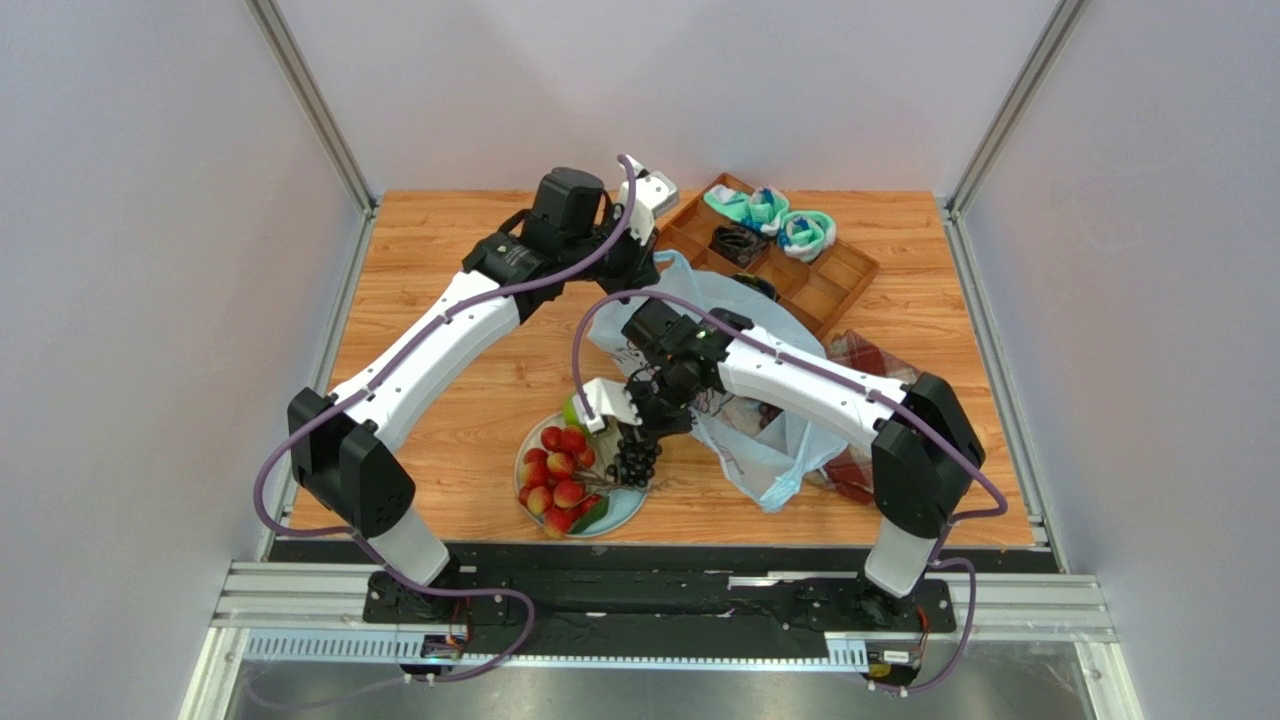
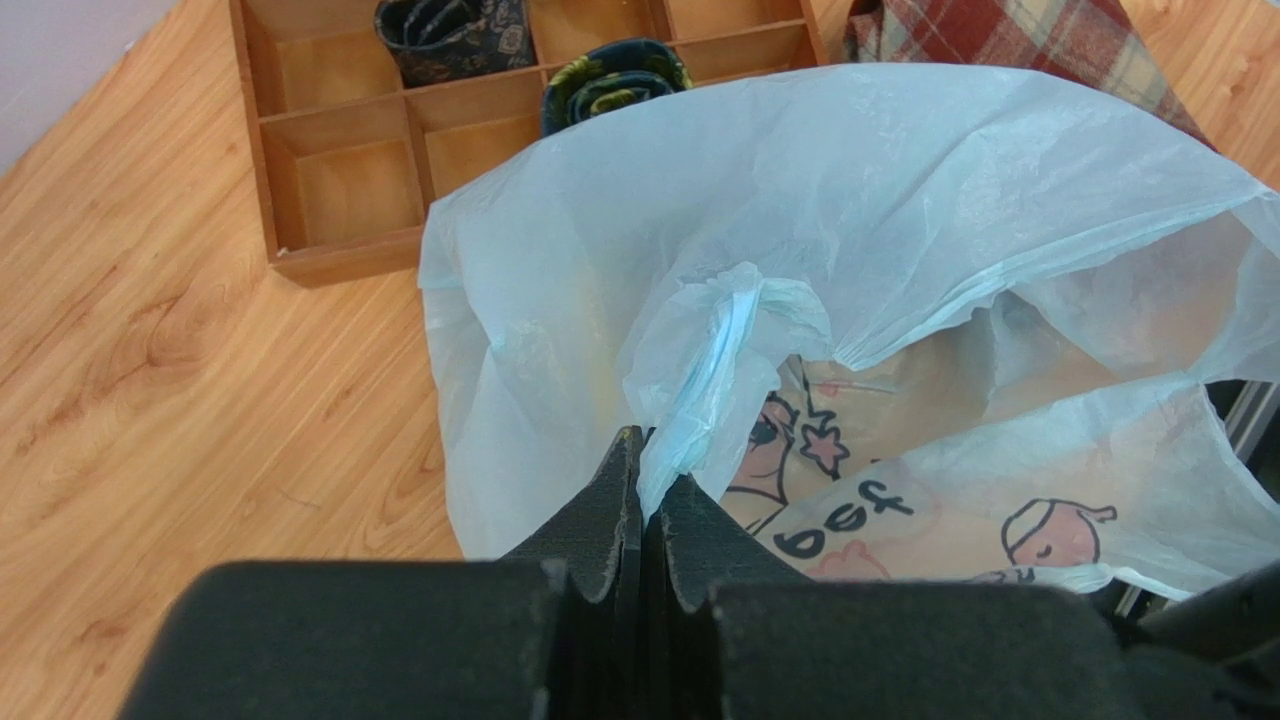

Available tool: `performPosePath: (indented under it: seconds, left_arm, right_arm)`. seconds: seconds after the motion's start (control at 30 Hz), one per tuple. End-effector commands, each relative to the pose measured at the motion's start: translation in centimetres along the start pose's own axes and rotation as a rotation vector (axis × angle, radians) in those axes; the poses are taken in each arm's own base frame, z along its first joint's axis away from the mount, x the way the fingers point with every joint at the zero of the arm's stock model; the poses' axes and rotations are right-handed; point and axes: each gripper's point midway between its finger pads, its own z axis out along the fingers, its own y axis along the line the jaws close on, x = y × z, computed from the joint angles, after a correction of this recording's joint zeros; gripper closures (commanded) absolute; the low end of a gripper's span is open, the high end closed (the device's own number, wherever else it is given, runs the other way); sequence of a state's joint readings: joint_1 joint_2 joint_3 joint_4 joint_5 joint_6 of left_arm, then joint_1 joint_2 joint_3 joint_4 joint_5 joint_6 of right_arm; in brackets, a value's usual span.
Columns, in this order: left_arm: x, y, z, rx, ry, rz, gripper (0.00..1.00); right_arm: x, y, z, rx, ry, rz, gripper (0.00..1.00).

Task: Take the fake fruits out of the plastic bag
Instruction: Place the fake fruit on the plate.

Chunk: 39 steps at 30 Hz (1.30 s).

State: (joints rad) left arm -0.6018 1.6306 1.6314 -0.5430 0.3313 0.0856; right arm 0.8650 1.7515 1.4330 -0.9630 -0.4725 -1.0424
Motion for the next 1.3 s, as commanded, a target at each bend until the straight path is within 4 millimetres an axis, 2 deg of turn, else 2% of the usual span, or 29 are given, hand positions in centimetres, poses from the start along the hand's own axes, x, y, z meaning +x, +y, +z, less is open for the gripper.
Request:
performPosePath:
  seconds: [0.0, 0.07, 0.3, 0.43, 0.6, 0.73, 0.8, 0.83, 0.97, 1.03, 1.07, 1.1, 1.13, 1.17, 1.27]
  left_arm:
    - [-1.5, -0.9, -1.7, 0.017, -0.051, 0.013, 1.00]
    - [-1.5, -0.8, -1.6, 0.014, -0.053, 0.012, 1.00]
    - [-1.8, -0.7, -0.9, 0.018, -0.058, 0.001, 1.00]
    - [-2.4, -0.6, -0.7, 0.021, -0.073, -0.001, 1.00]
    - [-2.4, -0.7, -0.6, 0.027, -0.073, -0.007, 1.00]
    - [-2.4, -0.9, -0.5, 0.035, -0.074, -0.014, 1.00]
    - [-2.6, -0.8, -0.5, 0.033, -0.078, -0.012, 1.00]
    - [-2.5, -0.8, -0.4, 0.035, -0.077, -0.012, 1.00]
    - [-2.8, -0.9, -0.3, 0.042, -0.085, -0.018, 1.00]
    - [-2.9, -1.1, -0.2, 0.057, -0.088, -0.020, 1.00]
    - [-3.2, -1.2, -0.2, 0.061, -0.093, -0.024, 1.00]
    - [-3.2, -1.3, -0.2, 0.068, -0.095, -0.029, 1.00]
    - [-3.3, -1.3, -0.2, 0.069, -0.097, -0.030, 1.00]
    - [-3.6, -1.4, -0.3, 0.072, -0.101, -0.033, 1.00]
    - [-4.8, -1.5, -0.6, 0.079, -0.124, -0.025, 1.00]
  right_arm:
    - [-1.3, 0.2, 1.5, -0.010, -0.026, -0.060, 1.00]
    - [-1.3, 0.3, 1.8, -0.014, -0.018, -0.062, 1.00]
    - [-1.3, -0.1, 1.7, 0.001, -0.001, -0.052, 0.78]
    - [-1.9, -0.3, 2.0, -0.016, -0.005, -0.028, 0.77]
    - [-3.0, -0.3, 2.4, -0.028, -0.003, -0.034, 0.86]
    - [-3.4, -0.7, 2.5, -0.019, 0.002, -0.035, 0.86]
    - [-3.2, -0.9, 2.6, -0.010, 0.016, -0.035, 0.83]
    - [-3.1, -1.0, 2.6, -0.007, 0.021, -0.034, 0.81]
    - [-2.7, -1.2, 2.4, 0.012, 0.042, -0.009, 0.62]
    - [-2.8, -1.0, 2.3, 0.005, 0.051, 0.029, 0.60]
    - [-3.6, -1.6, 1.7, 0.019, 0.043, 0.063, 0.58]
    - [-3.3, -1.5, 2.0, -0.001, 0.066, 0.089, 0.57]
    - [-2.8, -0.7, 1.8, -0.039, 0.108, 0.129, 0.55]
    - [-3.5, -1.5, 1.0, -0.005, 0.113, 0.162, 0.46]
    - [-3.0, -1.2, -0.5, 0.006, 0.129, 0.193, 0.41]
